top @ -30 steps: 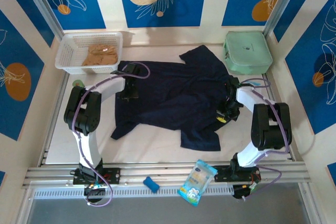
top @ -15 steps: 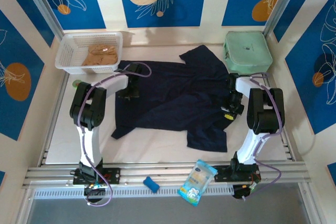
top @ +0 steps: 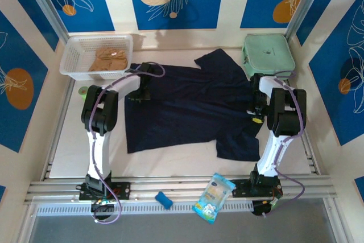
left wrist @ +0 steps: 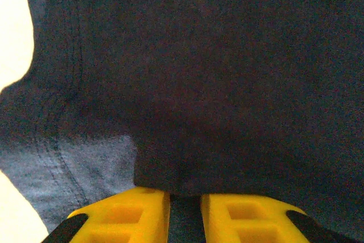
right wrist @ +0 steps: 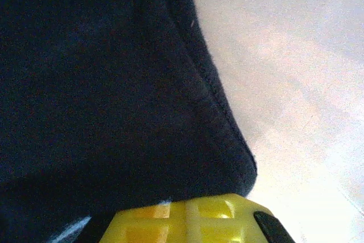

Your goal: Fold and stack the t-shirts

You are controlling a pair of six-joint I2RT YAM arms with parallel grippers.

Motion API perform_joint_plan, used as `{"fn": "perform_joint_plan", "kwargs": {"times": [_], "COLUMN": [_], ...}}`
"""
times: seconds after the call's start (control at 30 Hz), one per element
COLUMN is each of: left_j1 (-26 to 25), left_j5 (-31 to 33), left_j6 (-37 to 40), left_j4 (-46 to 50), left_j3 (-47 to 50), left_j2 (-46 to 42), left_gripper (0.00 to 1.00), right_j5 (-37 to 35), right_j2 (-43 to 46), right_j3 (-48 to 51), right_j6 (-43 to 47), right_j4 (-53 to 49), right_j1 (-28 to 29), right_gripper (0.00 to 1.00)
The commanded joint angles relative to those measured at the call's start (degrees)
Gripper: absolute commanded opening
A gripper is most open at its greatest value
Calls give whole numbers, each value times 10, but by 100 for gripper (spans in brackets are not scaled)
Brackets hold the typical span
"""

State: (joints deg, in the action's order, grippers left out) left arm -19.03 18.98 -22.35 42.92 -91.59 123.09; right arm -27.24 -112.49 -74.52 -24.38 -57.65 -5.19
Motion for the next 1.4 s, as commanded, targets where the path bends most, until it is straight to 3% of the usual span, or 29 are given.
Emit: {"fn": "perform_joint_plan", "kwargs": {"times": [0.0,0.2,0.4,0.53,0.97,1.2,1.37], "left_j1": [14,14,-19,-47,-60,-60,-60], "left_j5": [27,25,12,12,-36,-48,-40], "left_j6": [16,22,44,43,9,2,1], "left_j4": [20,23,30,40,14,-5,-8], "left_j3": [-13,-12,-9,-4,110,151,170], "left_j2": [32,8,-94,-161,-258,-273,-284], "left_gripper": [23,24,49,55,58,58,58], "right_j5": [1,49,81,109,244,326,367], "right_j2": [-25,8,125,197,303,233,179], "right_j3": [-2,15,31,51,243,285,259], "right_j6": [13,9,1,-22,-194,-253,-272], "right_j4": [61,27,-7,-30,-16,106,147], "right_j1": [5,33,40,64,321,386,421], "right_gripper": [5,14,39,46,46,42,39]}}
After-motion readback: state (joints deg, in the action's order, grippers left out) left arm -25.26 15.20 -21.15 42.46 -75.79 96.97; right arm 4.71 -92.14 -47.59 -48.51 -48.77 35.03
